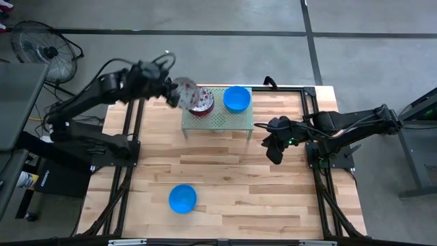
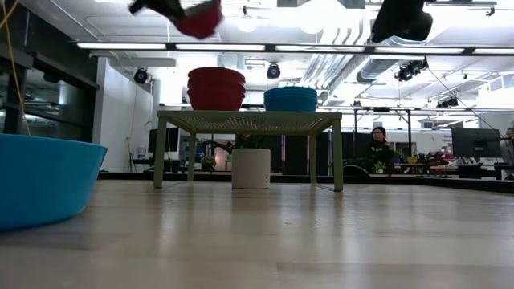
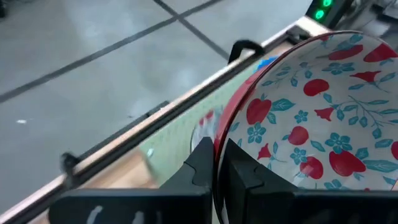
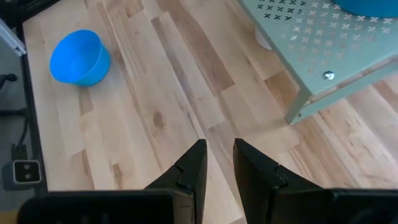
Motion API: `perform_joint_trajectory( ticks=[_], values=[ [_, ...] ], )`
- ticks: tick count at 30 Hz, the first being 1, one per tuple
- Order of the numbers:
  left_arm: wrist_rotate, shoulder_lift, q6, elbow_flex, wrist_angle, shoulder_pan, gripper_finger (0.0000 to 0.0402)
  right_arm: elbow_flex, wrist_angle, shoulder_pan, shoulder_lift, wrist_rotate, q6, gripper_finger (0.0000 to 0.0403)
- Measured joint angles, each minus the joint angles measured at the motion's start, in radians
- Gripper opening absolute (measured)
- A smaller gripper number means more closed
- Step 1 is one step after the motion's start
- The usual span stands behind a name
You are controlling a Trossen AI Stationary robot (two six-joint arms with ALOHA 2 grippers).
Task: Pick & Place Mini bowls
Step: Stack the red patterned bowl on the red patterned bowl on the shelf
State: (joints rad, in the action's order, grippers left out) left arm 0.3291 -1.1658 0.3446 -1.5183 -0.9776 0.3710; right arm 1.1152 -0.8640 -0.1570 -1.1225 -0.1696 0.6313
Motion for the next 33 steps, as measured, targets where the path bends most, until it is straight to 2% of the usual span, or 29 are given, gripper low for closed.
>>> perform_joint_trajectory(
  ticks=[4, 6, 13, 18, 21, 23, 33],
  values=[
    [-0.140, -0.082, -0.026, 0.000, 0.085, 0.116, 0.0003, 0.000, -0.003, 0.000, 0.000, -0.015, 0.022, 0.0067],
    [-0.178, -0.120, -0.010, 0.000, 0.115, 0.150, 0.0003, 0.000, -0.007, 0.000, 0.000, -0.015, 0.024, 0.0067],
    [-0.272, -0.248, 0.010, -0.089, 0.001, 0.214, 0.0003, 0.000, -0.061, 0.000, 0.000, -0.015, 0.079, 0.0067],
    [-0.296, -0.330, 0.030, -0.189, -0.111, 0.212, 0.0003, 0.000, -0.088, 0.000, 0.000, -0.008, 0.095, 0.0067],
    [-0.311, -0.375, 0.032, -0.237, -0.247, 0.213, 0.0003, 0.000, -0.090, 0.000, 0.000, -0.003, 0.095, 0.0067],
    [-0.287, -0.400, 0.026, -0.257, -0.325, 0.212, 0.0003, 0.000, -0.090, 0.000, 0.000, -0.002, 0.095, 0.0067],
    [-0.290, -0.422, 0.000, -0.262, -0.309, 0.221, 0.0003, 0.000, -0.090, -0.001, 0.000, 0.004, 0.083, 0.0067]
  ],
)
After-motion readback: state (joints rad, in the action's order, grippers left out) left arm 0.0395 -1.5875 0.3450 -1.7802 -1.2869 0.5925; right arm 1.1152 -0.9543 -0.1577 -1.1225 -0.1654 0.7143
